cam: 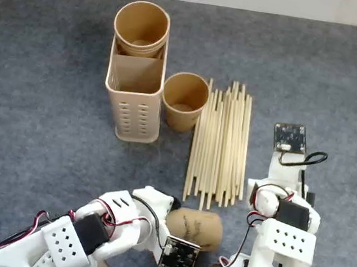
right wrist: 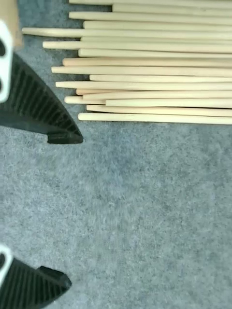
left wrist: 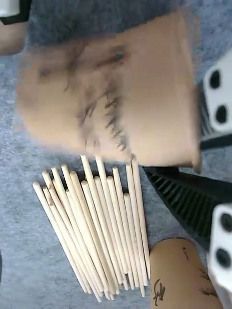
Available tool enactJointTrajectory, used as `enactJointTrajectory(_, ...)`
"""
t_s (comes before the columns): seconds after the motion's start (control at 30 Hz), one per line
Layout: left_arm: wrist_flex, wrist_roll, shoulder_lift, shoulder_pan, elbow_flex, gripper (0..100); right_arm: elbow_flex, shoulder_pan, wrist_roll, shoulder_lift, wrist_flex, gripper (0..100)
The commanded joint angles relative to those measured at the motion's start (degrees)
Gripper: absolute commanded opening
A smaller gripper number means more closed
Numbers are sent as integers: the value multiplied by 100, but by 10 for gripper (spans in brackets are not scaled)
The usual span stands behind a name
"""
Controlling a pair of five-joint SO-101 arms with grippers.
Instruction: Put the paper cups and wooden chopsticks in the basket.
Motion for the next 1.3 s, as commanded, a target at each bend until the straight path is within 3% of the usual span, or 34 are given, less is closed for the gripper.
enactJointTrajectory(0.0,149,44,-4,40,-295,2,-13,-66,-35,13,-75,393)
enactJointTrajectory(0.23,1802,246,4,-796,-2167,2,-13,-66,-35,13,-75,393)
enactJointTrajectory(0.5,3631,281,295,-2229,-5719,3,-13,-66,-35,13,-75,393)
enactJointTrajectory(0.63,3930,985,1842,-3451,-7749,3,-4,-66,-35,13,-75,393)
enactJointTrajectory(0.8,4791,2470,5174,-4875,-11222,3,215,-163,-35,13,-84,393)
enactJointTrajectory(0.87,5433,2752,6668,-5007,-12857,3,286,-347,-35,13,-92,393)
enactJointTrajectory(0.97,5442,3191,8224,-5130,-14343,3,312,-532,-35,13,-233,393)
enactJointTrajectory(1.1,5389,3314,9218,-4954,-14905,4,312,-549,-35,13,-259,393)
enactJointTrajectory(1.27,5389,3077,9473,-4567,-15433,5,321,-558,-35,13,-259,393)
